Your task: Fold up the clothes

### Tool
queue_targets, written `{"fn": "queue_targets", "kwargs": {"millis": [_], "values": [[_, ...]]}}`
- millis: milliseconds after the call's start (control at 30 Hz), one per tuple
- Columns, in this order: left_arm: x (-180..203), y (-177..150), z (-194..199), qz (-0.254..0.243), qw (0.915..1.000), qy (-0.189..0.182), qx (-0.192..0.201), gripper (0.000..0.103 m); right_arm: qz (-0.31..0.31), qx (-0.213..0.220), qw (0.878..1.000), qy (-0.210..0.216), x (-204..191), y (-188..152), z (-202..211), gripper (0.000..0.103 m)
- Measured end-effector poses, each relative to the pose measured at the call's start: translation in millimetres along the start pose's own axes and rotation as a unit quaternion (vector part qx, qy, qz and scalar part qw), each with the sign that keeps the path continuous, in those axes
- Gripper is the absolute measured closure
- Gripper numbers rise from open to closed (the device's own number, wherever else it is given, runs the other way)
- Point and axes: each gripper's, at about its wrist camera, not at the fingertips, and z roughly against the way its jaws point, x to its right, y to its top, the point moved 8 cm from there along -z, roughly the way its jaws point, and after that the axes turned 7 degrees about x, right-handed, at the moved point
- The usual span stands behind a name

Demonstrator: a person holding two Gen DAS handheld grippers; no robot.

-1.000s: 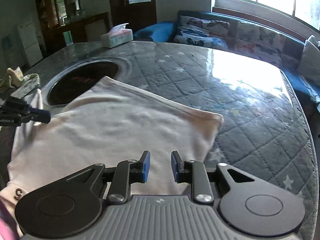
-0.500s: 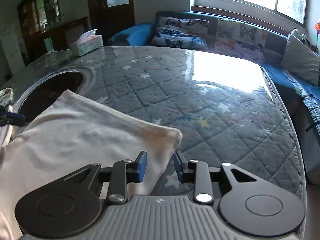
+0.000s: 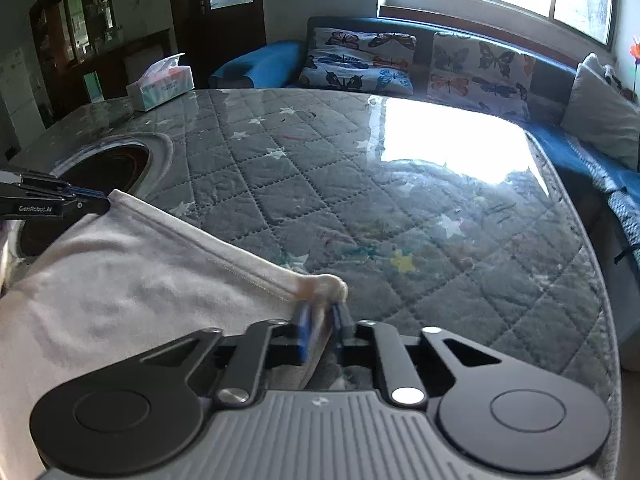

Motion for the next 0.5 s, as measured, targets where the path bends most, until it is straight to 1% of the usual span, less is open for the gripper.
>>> {"fn": "queue_targets", "kwargs": {"millis": [100,233,300,400,433,467,500], "values": [[-1.6,6.0,-5.3,-0.011,0.9999,0.009,0.009,0.100,0.015,0.003,1.000,-0.012,1.6,5.4,-5.7,0.097],[-1.9,13.2,-16.9,-0.027,0.9994,0.021,0.012,0.100,0.034,0.007,0.999,-0.023,3.4,14.4,-19.6,0.098],[-3.9,17.0,-22.6,-0.027,0.9992,0.027,0.012,0.100,0.038,0.008,0.999,-0.026,5.8,19.3,-26.7,0.097],[-7.5,22.6,-29.5,-0.019,0.9992,0.034,0.010,0.099,0.039,0.009,0.999,-0.027,11.3,27.0,-36.1,0.094],[-8.3,24.2,-30.9,-0.017,0.9992,0.035,0.010,0.098,0.037,0.010,0.999,-0.027,13.3,28.6,-37.0,0.088],[-8.9,25.4,-31.3,-0.015,0.9992,0.035,0.010,0.096,0.034,0.009,0.999,-0.025,15.1,29.9,-37.3,0.086],[-9.4,26.5,-31.1,-0.012,0.9992,0.036,0.009,0.095,0.031,0.010,0.999,-0.024,15.9,30.7,-35.3,0.086]]}}
